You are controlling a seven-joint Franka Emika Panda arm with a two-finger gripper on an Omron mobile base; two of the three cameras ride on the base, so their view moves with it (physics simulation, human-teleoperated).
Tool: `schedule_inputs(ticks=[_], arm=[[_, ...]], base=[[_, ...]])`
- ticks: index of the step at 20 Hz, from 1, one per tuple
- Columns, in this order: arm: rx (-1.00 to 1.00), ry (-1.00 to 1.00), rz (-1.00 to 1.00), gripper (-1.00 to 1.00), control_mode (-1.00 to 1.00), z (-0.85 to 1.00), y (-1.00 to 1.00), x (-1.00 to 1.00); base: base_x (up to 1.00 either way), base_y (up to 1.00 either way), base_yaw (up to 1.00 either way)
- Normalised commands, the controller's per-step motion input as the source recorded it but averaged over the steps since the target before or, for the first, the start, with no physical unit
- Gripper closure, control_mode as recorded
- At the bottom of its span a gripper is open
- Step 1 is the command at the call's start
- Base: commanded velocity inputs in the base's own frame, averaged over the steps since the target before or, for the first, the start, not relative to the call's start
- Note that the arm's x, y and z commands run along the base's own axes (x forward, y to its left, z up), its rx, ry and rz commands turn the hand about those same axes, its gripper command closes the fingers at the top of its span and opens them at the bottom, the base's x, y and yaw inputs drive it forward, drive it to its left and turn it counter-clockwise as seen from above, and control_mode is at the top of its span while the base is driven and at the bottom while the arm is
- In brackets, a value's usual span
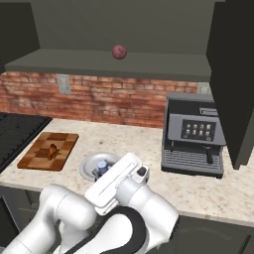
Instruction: Pick the chicken drumstick from the plate and place it on the cutting board. Then pick the condiment bottle from the cabinet and place it next to the cutting board.
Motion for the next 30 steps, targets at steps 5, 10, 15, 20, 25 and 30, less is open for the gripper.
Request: schedule_inputs(ticks=[5,10,15,20,25,30], arm=[[0.0,0.0,0.0,1.0,-1.0,-0.08,0.0,0.2],[0.0,0.0,0.0,1.0,-1.0,-0.12,0.0,0.13],[0.0,0.0,0.0,1.0,-1.0,-0.14,0.0,0.08],[0.0,0.0,0.0,1.0,-1.0,-0.16,0.0,0.13],[0.0,0.0,0.0,1.0,-1.0,-0.14,0.0,0.17],[0.0,0.0,0.0,1.0,-1.0,-0.14,0.0,0.18]], base=[[0.0,0.0,0.0],[0.0,0.0,0.0],[0.0,0.0,0.0],[0.0,0.0,0.0],[0.0,0.0,0.0],[0.0,0.0,0.0]])
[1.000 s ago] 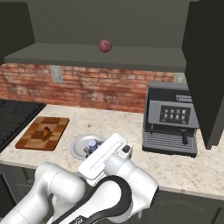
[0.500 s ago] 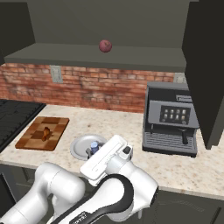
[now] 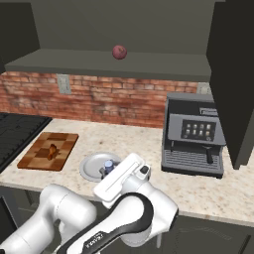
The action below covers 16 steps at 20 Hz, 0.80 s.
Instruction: Pick the chicken drumstick from the plate and place it on the cutting board. Then pick the condiment bottle from the cabinet and place it next to the cutting board.
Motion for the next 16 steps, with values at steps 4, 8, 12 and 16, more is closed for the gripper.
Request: schedule_inputs(ticks=[4,8,12,16], arm=[[0.0,0.0,0.0,1.0,-1.0,-0.16,0.0,0.19],[0.0,0.0,0.0,1.0,-1.0,-0.17,0.0,0.19],[0.0,0.0,0.0,1.0,-1.0,-0.2,0.0,0.2],[0.0,0.0,0.0,1.0,-1.0,-0.2,0.0,0.21]], base=[[0.0,0.0,0.0],[0.0,0.0,0.0],[0.0,0.0,0.0],[0.0,0.0,0.0]])
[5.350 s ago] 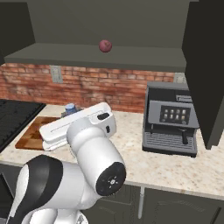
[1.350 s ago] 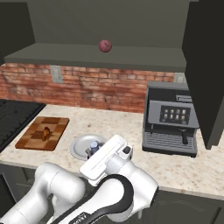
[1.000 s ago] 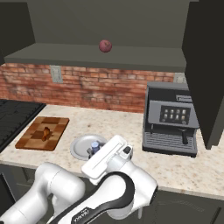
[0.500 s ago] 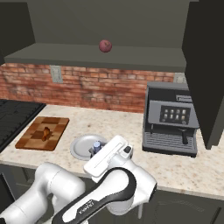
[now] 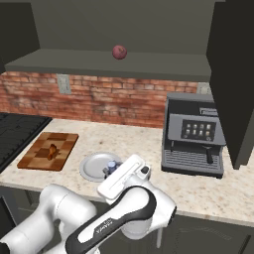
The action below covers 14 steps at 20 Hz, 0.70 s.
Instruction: Pick the chicken drumstick from the plate and place it on the cutting board. Then pick the condiment bottle from the cabinet and place it next to the cutting board.
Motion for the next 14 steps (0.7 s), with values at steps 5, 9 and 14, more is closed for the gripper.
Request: schedule_inputs(ticks=[5,9,14], arm=[[0.0,0.0,0.0,1.0,-1.0,-0.2,0.0,0.22],[0.0,0.0,0.0,1.0,-1.0,-0.2,0.0,0.22],[0.0,0.0,0.0,1.0,-1.0,-0.2,0.0,0.2]], base=[[0.0,0.0,0.0],[0.0,0.0,0.0],[0.0,0.0,0.0]])
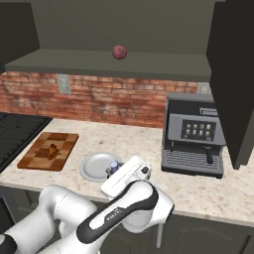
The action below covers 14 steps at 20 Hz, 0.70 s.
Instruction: Pick the chicken drumstick from the plate and place it on the cutting board. Then pick the condiment bottle from the cabinet and place it next to the cutting board.
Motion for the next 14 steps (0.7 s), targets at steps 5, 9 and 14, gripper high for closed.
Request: schedule_inputs(ticks=[5,9,14], arm=[[0.0,0.0,0.0,1.0,-1.0,-0.2,0.0,0.16],[0.0,0.0,0.0,1.0,-1.0,-0.18,0.0,0.1],[0.0,0.0,0.0,1.0,-1.0,-0.1,0.0,0.05]], base=[[0.0,0.0,0.0],[0.0,0.0,0.0],[0.0,0.0,0.0]])
